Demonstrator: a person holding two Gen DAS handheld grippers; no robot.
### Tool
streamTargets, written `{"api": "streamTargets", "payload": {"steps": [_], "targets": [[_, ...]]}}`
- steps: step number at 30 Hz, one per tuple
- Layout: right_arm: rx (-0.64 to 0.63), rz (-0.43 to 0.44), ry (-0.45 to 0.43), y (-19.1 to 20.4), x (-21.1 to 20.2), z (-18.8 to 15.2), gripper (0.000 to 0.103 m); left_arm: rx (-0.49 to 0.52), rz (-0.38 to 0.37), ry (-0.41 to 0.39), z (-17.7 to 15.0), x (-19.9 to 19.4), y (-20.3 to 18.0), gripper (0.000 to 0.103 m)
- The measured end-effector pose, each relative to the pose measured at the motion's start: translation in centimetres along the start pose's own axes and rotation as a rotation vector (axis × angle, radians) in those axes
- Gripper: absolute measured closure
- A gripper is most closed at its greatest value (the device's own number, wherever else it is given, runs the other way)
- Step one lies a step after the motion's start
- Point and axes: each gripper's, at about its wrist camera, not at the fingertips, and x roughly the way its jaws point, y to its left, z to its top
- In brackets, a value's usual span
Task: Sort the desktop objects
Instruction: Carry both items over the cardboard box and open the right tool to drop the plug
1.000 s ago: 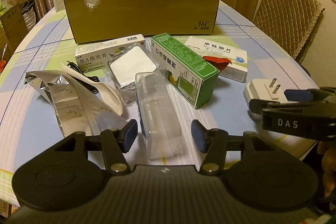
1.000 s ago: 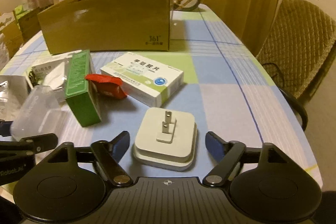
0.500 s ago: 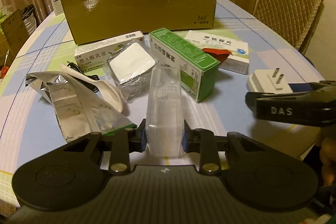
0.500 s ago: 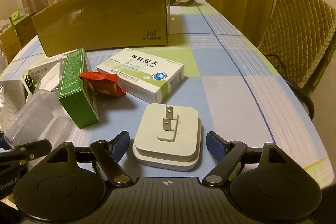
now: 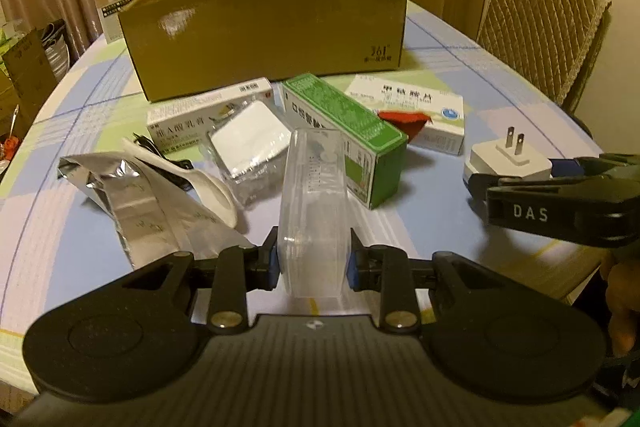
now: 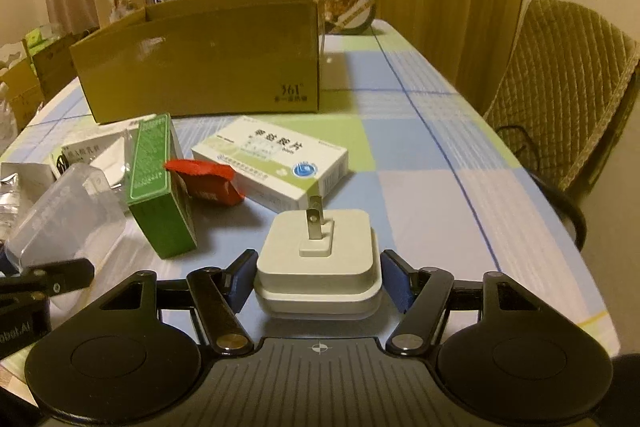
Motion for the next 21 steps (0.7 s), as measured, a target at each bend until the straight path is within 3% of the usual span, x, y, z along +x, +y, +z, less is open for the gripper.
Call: {"api": "streamTargets", "payload": {"steps": [10,16,21], "targets": [[-0.010,0.041,-0.091,1.0,-2.2,3.1,0.040,-0.028,0.006,-0.045,1.4,-1.8,1.1,0.077],[-0.047,0.091,-0.187,2.6,-1.9,8.9,0.040,-0.032,0.015,-0.087,4.1,-2.0,2.4,0.078],[-0.060,0.116,-0.255,3.5,-0.3,14.5,0.040,-0.025,0.037,-0.151,8.6,-1.5,4.4,0.077]]}}
